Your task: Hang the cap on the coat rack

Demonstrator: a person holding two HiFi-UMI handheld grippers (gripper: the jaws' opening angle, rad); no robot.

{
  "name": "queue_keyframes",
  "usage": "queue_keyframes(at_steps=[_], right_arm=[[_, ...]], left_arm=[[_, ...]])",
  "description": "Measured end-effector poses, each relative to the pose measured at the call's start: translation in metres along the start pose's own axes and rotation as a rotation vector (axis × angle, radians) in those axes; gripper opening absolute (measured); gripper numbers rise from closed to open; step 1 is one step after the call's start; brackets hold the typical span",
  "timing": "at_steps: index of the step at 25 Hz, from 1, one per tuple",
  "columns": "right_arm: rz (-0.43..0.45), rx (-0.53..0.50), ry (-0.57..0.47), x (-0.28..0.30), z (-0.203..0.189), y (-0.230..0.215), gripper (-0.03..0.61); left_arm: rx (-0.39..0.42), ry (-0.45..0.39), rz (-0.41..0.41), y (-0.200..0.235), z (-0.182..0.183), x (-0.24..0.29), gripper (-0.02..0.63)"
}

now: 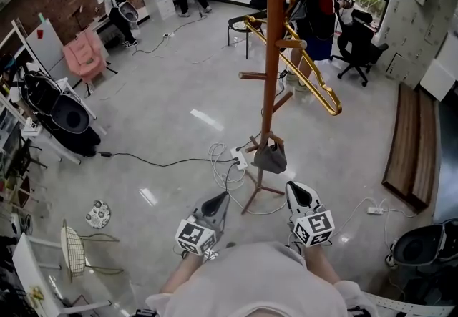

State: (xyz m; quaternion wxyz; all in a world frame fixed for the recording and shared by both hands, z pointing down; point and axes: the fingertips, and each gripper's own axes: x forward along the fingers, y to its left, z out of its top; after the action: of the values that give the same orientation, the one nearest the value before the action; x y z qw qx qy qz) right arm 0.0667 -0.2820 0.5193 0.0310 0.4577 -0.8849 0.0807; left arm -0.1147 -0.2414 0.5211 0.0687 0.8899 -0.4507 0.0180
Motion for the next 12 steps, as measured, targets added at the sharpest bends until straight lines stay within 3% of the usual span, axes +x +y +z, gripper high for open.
queue_keyframes(at_steps=[12], right_arm=[[0.037,-0.003,-0.016,0.0000,0.0046,0.0095,0.012]], left_arm=[[-0.005,0.003,0.004,-0.0024,-0.0041,-0.0005,0.009]])
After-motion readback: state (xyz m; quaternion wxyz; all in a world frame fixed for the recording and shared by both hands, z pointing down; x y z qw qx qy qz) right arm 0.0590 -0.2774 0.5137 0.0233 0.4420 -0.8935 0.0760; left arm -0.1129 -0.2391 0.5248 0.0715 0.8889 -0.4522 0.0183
